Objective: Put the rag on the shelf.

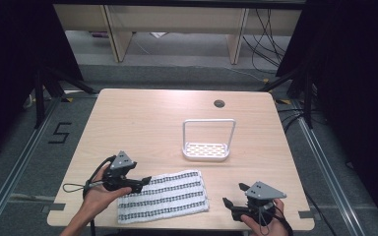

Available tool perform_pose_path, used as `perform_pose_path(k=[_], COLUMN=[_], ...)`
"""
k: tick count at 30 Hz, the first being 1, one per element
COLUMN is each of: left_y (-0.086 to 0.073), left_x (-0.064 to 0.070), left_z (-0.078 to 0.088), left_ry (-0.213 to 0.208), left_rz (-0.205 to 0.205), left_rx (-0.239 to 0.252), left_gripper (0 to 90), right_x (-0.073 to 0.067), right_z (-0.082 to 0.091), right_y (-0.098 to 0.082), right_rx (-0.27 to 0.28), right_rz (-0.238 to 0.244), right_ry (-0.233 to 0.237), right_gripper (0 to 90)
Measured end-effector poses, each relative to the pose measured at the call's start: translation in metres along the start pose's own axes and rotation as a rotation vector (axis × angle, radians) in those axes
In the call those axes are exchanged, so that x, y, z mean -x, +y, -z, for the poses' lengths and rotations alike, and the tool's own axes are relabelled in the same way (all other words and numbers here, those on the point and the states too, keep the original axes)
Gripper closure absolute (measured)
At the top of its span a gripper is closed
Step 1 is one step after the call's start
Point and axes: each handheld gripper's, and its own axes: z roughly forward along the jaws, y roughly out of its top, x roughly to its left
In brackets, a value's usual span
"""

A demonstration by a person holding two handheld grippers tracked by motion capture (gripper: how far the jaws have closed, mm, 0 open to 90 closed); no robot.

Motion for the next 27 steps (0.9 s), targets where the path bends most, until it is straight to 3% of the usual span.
perform_pose_path(k=[2, 10, 11, 17, 21, 27], left_y=[0.007, 0.016, 0.018, 0.027, 0.032, 0.044], left_x=[0.005, 0.012, 0.014, 0.025, 0.029, 0.038], left_z=[-0.008, -0.026, -0.030, -0.048, -0.059, -0.080], left_ry=[-0.017, -0.041, -0.046, -0.121, -0.138, -0.206], left_rz=[-0.021, -0.055, -0.063, -0.089, -0.103, -0.135], left_rx=[-0.012, -0.038, -0.047, -0.072, -0.082, -0.105], left_gripper=[22.7, 24.5, 24.9, 26.3, 27.2, 30.8], right_x=[-0.005, -0.019, -0.023, -0.037, -0.041, -0.044], right_z=[-0.004, -0.018, -0.022, -0.036, -0.042, -0.048], right_y=[0.002, 0.008, 0.009, 0.009, 0.007, 0.004], right_rx=[-0.003, -0.046, -0.044, -0.092, -0.103, -0.118], right_rz=[0.015, 0.046, 0.070, 0.102, 0.118, 0.145], right_ry=[0.029, 0.058, 0.061, 0.085, 0.086, 0.083], right_gripper=[26.7, 27.7, 28.0, 29.0, 30.1, 33.0])
